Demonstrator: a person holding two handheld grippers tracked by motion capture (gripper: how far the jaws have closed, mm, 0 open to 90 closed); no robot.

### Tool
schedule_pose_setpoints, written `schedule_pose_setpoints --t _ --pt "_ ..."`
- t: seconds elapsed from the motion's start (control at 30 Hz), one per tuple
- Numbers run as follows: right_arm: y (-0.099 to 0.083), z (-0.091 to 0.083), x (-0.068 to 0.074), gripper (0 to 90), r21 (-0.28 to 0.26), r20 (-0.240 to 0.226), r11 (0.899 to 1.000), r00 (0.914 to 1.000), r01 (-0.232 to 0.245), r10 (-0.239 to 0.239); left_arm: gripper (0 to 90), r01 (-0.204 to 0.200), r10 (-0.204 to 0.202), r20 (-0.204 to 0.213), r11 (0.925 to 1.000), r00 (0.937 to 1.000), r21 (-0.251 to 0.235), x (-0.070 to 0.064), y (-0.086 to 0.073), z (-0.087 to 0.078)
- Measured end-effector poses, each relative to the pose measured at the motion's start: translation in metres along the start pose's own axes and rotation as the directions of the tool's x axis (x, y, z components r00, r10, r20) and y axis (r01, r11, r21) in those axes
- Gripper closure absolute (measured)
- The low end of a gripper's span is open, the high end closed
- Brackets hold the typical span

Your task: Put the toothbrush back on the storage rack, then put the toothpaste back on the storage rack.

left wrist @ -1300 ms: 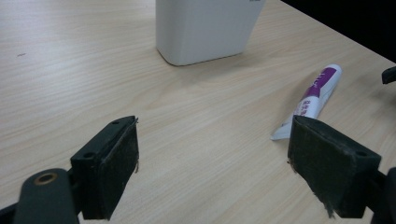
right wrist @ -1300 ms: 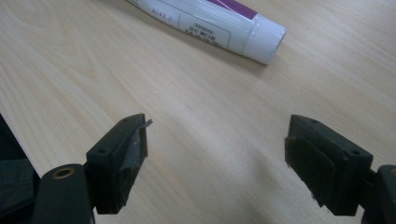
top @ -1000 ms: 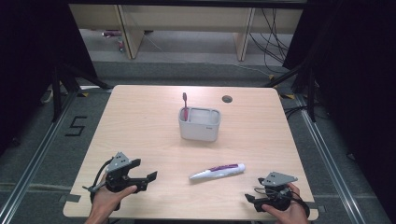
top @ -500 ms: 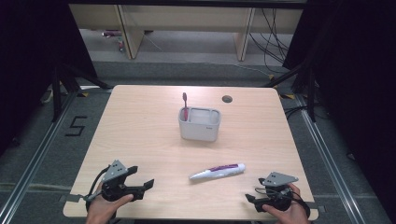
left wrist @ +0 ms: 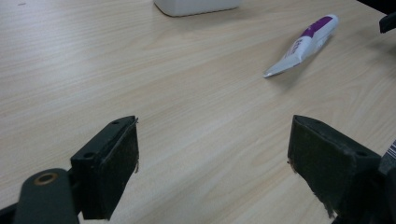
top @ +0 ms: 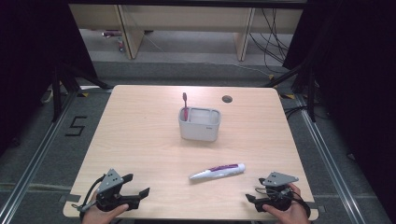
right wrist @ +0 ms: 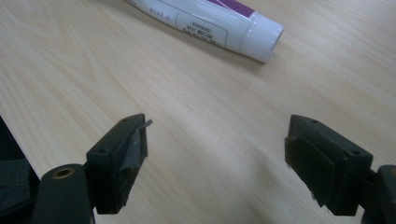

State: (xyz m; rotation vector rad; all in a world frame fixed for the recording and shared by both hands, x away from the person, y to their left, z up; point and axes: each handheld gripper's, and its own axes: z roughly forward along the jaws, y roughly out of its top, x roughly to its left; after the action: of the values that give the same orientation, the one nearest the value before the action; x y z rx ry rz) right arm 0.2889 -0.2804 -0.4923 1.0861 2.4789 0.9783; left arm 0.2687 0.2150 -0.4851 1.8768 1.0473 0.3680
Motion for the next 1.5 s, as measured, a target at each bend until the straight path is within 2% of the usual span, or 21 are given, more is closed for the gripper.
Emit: schedule_pose_setpoints --t 0.27,0.4,0.5,0.73,0.77,0.8,0.83,0.87,0.9,0.93,1.1,1.2,1.23,1.27,1.3,1.33,1.37,1.4,1.43,1.47,1.5 --pt "-0.001 0.000 0.001 21.9 -0.003 0.004 1.000 1.0000 0.003 -0.003 15.8 -0.010 0.011 -0.011 0.9999 0.9999 0.013 -0.001 -0.009 -0.006" --pt "0.000 0.001 -0.001 21.9 -0.014 0.006 0.999 0.9995 0.030 -0.030 15.8 -0.001 0.001 -0.009 1.0000 1.0000 0.004 -0.002 -0.012 -0.008" --pt "0.001 0.000 0.000 21.9 -0.002 0.006 1.000 0.9999 0.015 -0.015 15.8 -0.010 0.011 -0.019 0.9997 0.9998 0.024 -0.002 -0.015 -0.010" --pt "0.002 0.001 0.001 21.8 0.007 -0.002 1.000 0.9999 0.015 -0.015 15.8 -0.007 0.008 -0.013 0.9988 0.9999 0.049 -0.004 -0.023 -0.011" --pt "0.002 0.002 0.000 21.9 -0.009 -0.003 0.999 0.9995 0.031 -0.031 15.8 0.000 0.001 -0.020 0.9991 0.9998 0.043 -0.005 -0.024 -0.011" --pt "0.002 0.002 0.002 21.9 0.002 -0.003 1.000 1.0000 0.009 -0.009 15.8 0.000 0.001 -0.022 0.9989 0.9997 0.047 -0.006 -0.024 -0.011" --pt "0.003 0.002 0.002 21.8 0.002 -0.003 1.000 1.0000 0.009 -0.009 15.8 -0.007 0.008 -0.013 0.9984 0.9999 0.055 -0.005 -0.025 -0.011" --pt "0.003 0.003 0.000 21.9 -0.019 -0.010 0.999 0.9990 0.045 -0.045 15.8 -0.005 0.006 -0.013 0.9984 0.9999 0.056 -0.006 -0.025 -0.011" --pt "0.004 0.004 -0.001 21.8 -0.018 -0.018 0.998 0.9985 0.052 -0.052 15.8 -0.005 0.005 -0.010 0.9985 0.9999 0.054 -0.006 -0.026 -0.010" --pt "0.004 0.002 0.003 21.9 0.000 -0.004 1.000 1.0000 0.008 -0.008 15.8 -0.008 0.008 -0.008 0.9983 0.9999 0.059 -0.006 -0.027 -0.010" --pt "0.004 0.001 0.001 21.8 -0.023 0.002 0.999 0.9990 0.045 -0.045 15.8 -0.001 0.002 -0.010 0.9975 0.9999 0.070 -0.005 -0.028 -0.008" --pt "0.006 0.000 0.002 21.9 -0.018 -0.011 0.999 0.9992 0.037 -0.037 15.8 -0.007 0.008 -0.006 0.9973 1.0000 0.073 -0.005 -0.029 -0.007" --pt "0.006 0.001 0.001 21.9 -0.034 -0.007 0.998 0.9986 0.052 -0.052 15.8 -0.015 0.016 -0.005 0.9969 0.9999 0.077 -0.005 -0.029 -0.006" --pt "0.007 0.000 0.005 22.0 -0.029 -0.011 0.999 0.9996 0.026 -0.027 15.8 -0.020 0.020 -0.002 0.9965 0.9998 0.081 -0.005 -0.029 -0.006" --pt "0.009 0.000 0.003 22.3 -0.036 -0.008 0.998 0.9983 0.057 -0.058 15.8 -0.049 0.050 -0.007 0.9930 0.9987 0.108 -0.003 -0.029 -0.007" --pt "0.010 -0.001 0.003 22.4 -0.034 -0.010 0.998 0.9982 0.058 -0.058 15.8 -0.033 0.034 -0.009 0.9945 0.9994 0.099 -0.005 -0.029 -0.007" --pt "0.012 -0.001 0.004 22.4 -0.038 -0.010 0.997 0.9981 0.060 -0.060 15.8 -0.036 0.036 -0.003 0.9943 0.9993 0.100 -0.005 -0.029 -0.007" --pt "0.014 -0.001 0.003 22.4 -0.041 -0.013 0.996 0.9969 0.077 -0.077 15.8 -0.006 0.006 -0.005 0.9973 1.0000 0.073 -0.008 -0.030 -0.005" --pt "0.016 -0.001 0.004 22.6 -0.042 -0.026 0.996 0.9966 0.077 -0.078 15.8 -0.020 0.020 0.000 0.9959 0.9998 0.088 -0.006 -0.030 -0.005" --pt "0.018 -0.001 0.003 23.1 -0.055 -0.013 0.992 0.9934 0.113 -0.114 15.8 -0.020 0.020 0.001 0.9962 0.9998 0.085 -0.007 -0.030 -0.005" --pt "0.020 -0.001 0.004 23.1 -0.049 -0.026 0.994 0.9947 0.098 -0.100 15.8 -0.017 0.017 0.000 0.9967 0.9999 0.079 -0.008 -0.030 -0.005"
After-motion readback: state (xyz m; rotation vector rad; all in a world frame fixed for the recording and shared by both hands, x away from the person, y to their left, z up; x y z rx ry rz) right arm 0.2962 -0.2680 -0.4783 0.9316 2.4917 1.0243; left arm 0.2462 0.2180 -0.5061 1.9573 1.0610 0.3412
